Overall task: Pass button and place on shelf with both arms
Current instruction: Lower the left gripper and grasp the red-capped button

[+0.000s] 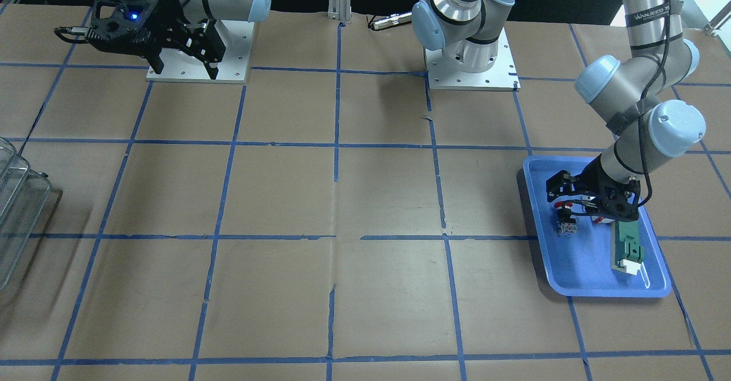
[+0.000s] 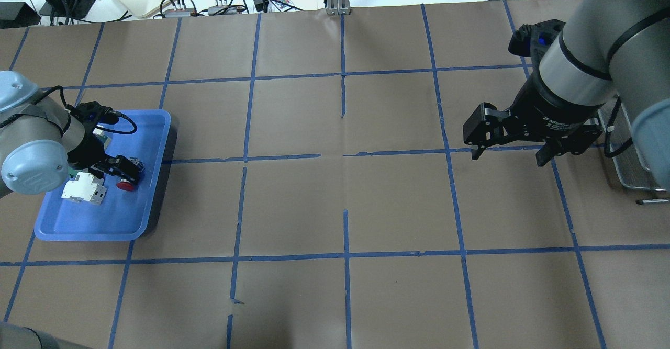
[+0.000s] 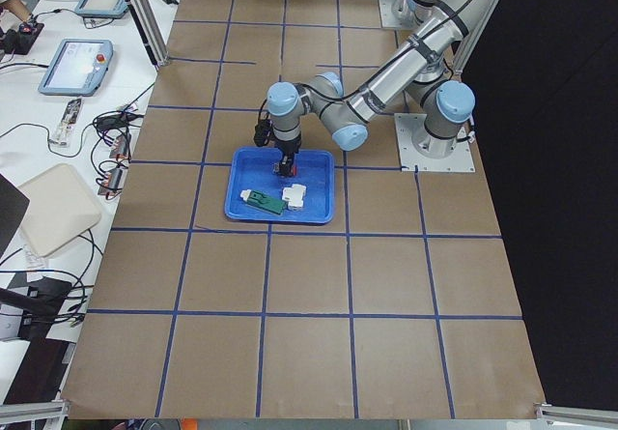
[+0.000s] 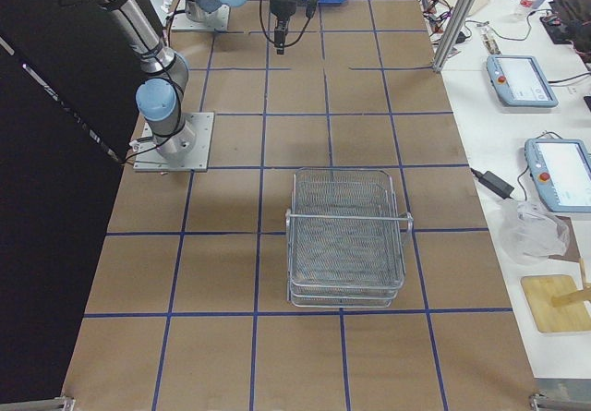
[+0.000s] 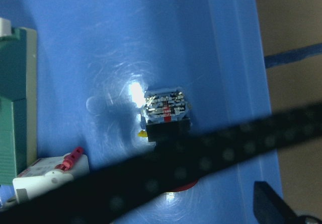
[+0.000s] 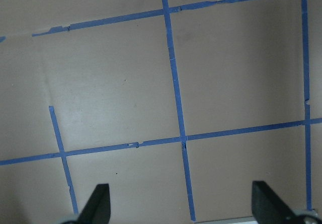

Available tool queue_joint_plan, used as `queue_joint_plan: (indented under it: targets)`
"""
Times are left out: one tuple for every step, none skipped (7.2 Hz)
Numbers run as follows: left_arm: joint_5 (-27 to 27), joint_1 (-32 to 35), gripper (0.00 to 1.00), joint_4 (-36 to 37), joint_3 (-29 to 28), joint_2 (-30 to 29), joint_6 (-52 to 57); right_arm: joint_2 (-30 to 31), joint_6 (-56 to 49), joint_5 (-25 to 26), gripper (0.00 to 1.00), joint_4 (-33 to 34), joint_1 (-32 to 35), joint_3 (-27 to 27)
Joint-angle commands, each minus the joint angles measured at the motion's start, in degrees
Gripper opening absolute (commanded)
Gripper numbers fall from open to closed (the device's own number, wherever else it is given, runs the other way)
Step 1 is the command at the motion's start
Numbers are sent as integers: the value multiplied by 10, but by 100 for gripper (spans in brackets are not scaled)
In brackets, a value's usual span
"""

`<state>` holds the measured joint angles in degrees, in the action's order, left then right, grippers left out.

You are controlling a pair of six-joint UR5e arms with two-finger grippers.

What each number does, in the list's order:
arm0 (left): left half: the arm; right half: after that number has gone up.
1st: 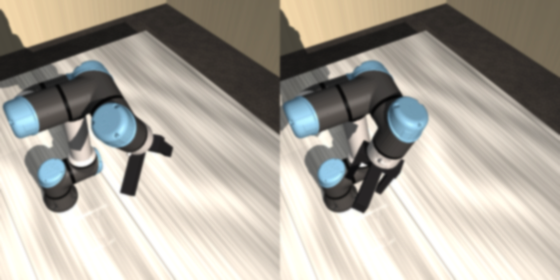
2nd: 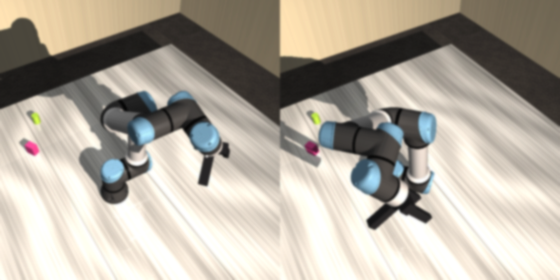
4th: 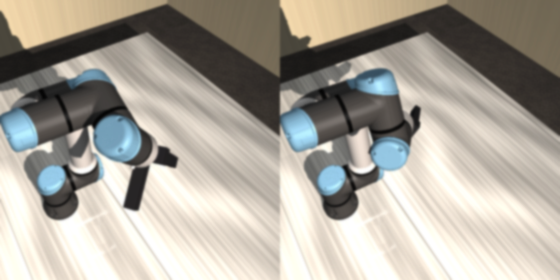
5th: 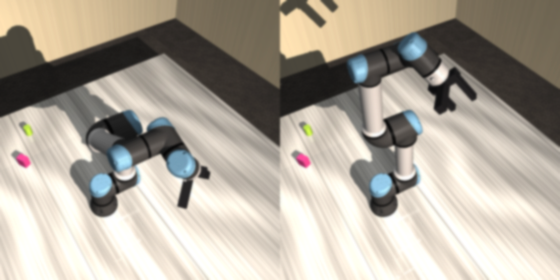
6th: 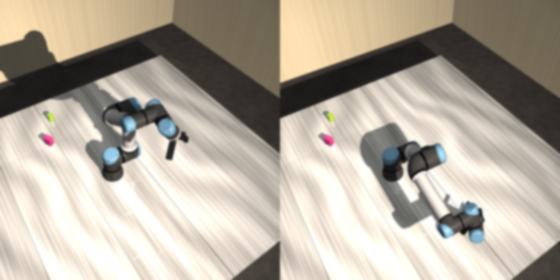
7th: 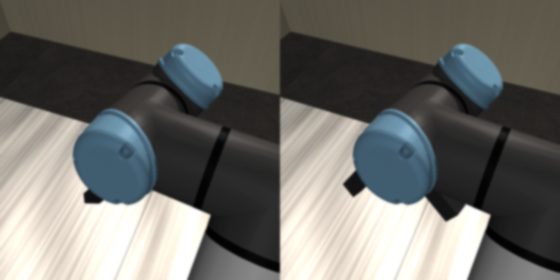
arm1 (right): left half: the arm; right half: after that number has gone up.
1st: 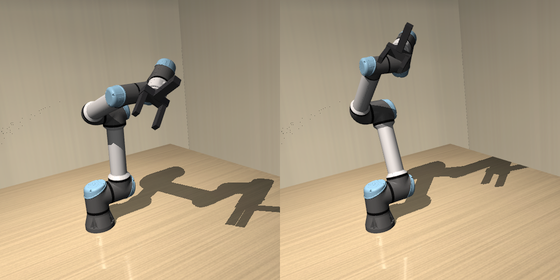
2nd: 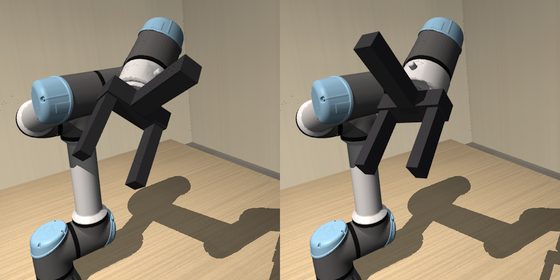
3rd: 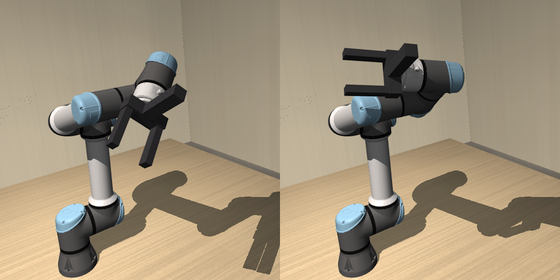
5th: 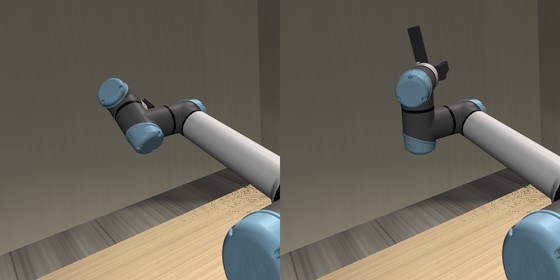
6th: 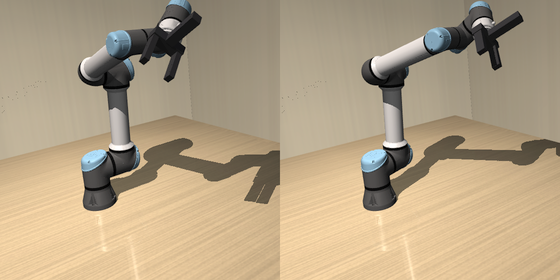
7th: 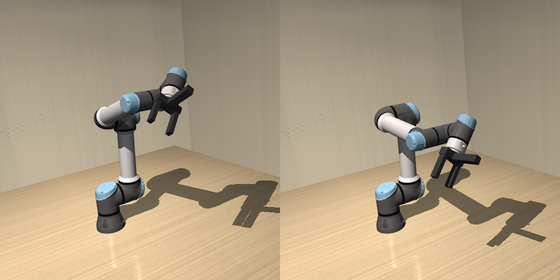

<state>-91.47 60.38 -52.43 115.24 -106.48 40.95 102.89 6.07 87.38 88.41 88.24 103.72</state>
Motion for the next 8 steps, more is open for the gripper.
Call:
queue_joint_plan:
  targets:
    - [0,0,100,3,-1,-20,-35,0,1,-2,100,0,0,3]
    - [0,0,100,3,2,-21,-43,-1,2,-2,100,6,0,4]
    - [0,0,92,3,2,-21,-42,-1,2,-3,100,7,0,4]
    - [0,0,55,3,3,-21,-39,-1,3,-4,100,8,0,4]
    - [-2,0,37,3,2,-21,-36,-1,5,-3,100,8,0,4]
    - [-2,0,16,3,0,-21,-36,-1,5,-5,100,9,0,4]
    - [-2,0,0,3,-1,-21,-31,-1,6,-4,100,10,-1,3]
    - [-1,0,0,4,-5,-18,-18,-1,6,-4,100,10,-2,3]
